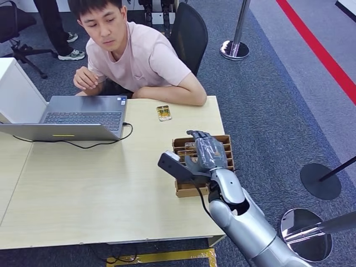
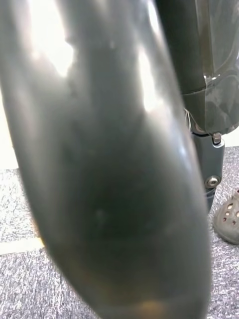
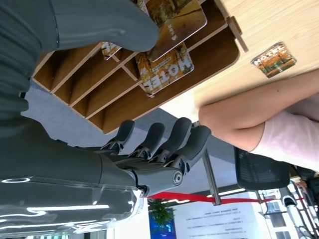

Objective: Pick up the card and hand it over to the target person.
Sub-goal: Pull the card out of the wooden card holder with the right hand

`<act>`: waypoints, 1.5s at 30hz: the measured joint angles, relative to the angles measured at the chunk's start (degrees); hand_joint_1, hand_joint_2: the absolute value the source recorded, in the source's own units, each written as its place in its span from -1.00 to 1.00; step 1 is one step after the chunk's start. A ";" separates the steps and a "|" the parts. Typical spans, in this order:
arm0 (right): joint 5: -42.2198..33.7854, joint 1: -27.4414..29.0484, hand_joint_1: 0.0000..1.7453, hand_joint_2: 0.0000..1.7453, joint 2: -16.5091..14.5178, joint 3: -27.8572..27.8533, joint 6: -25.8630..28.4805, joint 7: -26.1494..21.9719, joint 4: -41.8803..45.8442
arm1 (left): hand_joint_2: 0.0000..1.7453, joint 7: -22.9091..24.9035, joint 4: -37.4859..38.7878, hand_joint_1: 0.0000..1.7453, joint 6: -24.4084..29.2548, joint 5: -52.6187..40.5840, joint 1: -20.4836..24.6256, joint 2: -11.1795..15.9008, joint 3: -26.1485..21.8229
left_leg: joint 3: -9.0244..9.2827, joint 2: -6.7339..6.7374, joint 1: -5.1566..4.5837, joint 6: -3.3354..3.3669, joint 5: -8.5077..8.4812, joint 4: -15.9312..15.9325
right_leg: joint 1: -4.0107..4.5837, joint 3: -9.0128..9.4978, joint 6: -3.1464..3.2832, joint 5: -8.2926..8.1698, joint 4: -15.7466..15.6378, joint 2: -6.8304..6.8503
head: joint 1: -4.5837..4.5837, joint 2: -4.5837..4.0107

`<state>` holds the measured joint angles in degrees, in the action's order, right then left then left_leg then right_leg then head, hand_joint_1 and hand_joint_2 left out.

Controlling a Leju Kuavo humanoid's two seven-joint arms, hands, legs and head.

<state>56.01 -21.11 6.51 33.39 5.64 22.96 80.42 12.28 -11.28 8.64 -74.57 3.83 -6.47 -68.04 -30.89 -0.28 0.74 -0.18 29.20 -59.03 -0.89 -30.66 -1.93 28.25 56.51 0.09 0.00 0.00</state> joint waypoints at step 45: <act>0.00 4.65 -0.11 1.00 2.13 -3.25 -1.78 0.29 0.27 | -1.00 0.17 -0.07 -1.00 0.04 -0.92 -0.11 0.33 0.16 | 0.00 -0.02 0.01 0.00 -0.02 0.03 | 0.02 0.01 0.02 -0.02 -0.04 0.02 | 0.00 0.00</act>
<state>56.01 -16.46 8.64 30.14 3.86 23.25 80.69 12.45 -11.35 8.68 -75.49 3.73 -6.14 -67.88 -30.89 -0.30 0.75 -0.18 29.19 -59.00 -0.88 -30.65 -1.91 28.23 56.46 0.11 0.00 0.00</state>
